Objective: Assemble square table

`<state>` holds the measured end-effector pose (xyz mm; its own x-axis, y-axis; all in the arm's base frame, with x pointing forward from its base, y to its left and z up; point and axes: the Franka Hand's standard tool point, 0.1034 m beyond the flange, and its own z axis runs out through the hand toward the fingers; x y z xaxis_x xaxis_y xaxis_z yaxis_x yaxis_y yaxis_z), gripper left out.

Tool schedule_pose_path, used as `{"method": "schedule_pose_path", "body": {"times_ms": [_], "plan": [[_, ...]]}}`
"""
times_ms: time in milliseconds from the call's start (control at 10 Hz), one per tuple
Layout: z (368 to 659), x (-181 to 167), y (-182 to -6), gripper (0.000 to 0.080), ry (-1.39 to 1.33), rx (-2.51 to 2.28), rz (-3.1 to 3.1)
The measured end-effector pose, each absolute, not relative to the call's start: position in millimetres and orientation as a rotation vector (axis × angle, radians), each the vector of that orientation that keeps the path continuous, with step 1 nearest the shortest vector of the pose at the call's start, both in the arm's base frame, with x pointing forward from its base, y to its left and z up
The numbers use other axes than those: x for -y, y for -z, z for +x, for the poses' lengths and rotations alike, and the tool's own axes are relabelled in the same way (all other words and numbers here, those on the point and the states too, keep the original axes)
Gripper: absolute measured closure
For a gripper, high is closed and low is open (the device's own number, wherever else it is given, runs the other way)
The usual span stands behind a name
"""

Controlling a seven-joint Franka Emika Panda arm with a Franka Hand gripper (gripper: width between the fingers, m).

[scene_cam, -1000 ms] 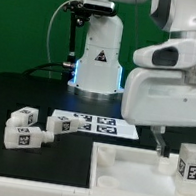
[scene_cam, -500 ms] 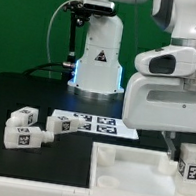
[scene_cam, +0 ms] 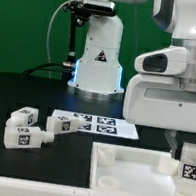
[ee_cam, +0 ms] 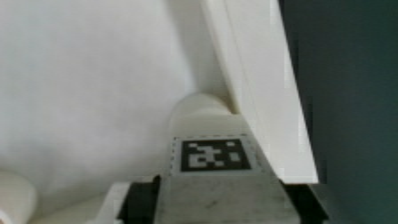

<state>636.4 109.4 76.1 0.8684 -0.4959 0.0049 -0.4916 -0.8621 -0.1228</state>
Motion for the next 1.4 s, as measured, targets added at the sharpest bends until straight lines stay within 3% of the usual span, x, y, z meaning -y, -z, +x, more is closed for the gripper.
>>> {"method": "schedule_pose_path", "body": {"times_ms": [400,800,1000,1100,1200,1400], "plan": [[637.1,-113.6,-74.5,0.0515,-0.041,-1.743,-2.406],[636.9,-115.1,-74.3,0.0515,-0.043,-1.789,-2.367],[635.5,-121.4,-73.7,0.0232,0.009,-1.430,-2.623],[635.6,-124.7,-75.4,0.0232,0.041,-1.171,-2.767],[634.0,-129.5,-76.3,0.0164,0.048,-1.083,-2.807],[634.7,-125.9,-75.1,0.0154,0.063,-0.885,-2.879]]}}
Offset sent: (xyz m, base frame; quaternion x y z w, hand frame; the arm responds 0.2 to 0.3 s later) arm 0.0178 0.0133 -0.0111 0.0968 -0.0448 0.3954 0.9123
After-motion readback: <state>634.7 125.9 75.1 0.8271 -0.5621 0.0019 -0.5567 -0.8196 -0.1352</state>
